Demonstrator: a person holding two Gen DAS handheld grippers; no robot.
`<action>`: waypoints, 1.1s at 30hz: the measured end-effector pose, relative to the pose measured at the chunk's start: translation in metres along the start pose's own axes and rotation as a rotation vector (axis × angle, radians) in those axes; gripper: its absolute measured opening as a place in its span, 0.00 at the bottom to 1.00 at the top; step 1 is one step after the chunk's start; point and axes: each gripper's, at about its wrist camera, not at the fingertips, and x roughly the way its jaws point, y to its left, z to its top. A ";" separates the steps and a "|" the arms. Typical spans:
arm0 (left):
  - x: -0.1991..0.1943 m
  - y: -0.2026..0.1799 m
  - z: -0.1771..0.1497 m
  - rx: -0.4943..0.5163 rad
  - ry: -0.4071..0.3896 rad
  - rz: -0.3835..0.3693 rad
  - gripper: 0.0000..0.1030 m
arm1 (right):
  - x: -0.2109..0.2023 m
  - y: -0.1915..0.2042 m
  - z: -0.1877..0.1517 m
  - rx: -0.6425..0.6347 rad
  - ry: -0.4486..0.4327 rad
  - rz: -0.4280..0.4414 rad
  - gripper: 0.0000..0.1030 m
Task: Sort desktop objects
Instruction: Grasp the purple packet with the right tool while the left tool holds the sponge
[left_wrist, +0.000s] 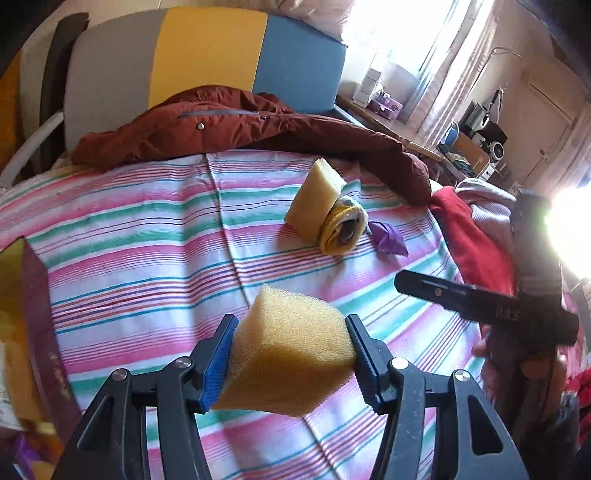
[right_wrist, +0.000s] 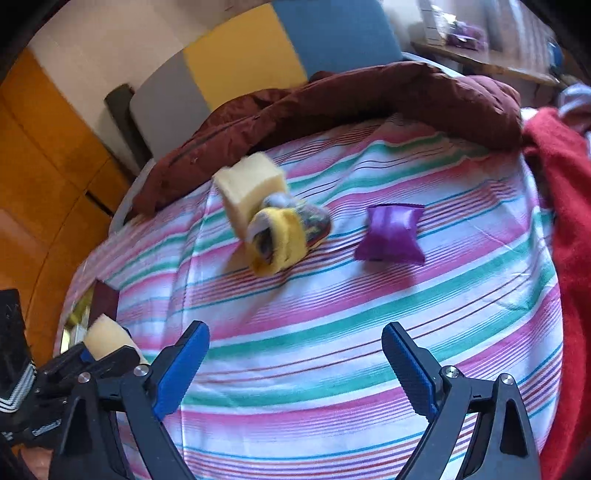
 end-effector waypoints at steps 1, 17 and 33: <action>-0.003 0.001 -0.002 0.002 -0.005 0.001 0.57 | 0.000 0.003 0.000 -0.010 0.005 -0.001 0.93; -0.017 0.007 -0.030 0.006 -0.004 -0.014 0.58 | 0.039 -0.049 0.068 0.118 0.021 -0.307 0.89; -0.030 0.009 -0.038 0.002 -0.036 0.022 0.58 | 0.058 -0.050 0.044 0.011 0.115 -0.374 0.40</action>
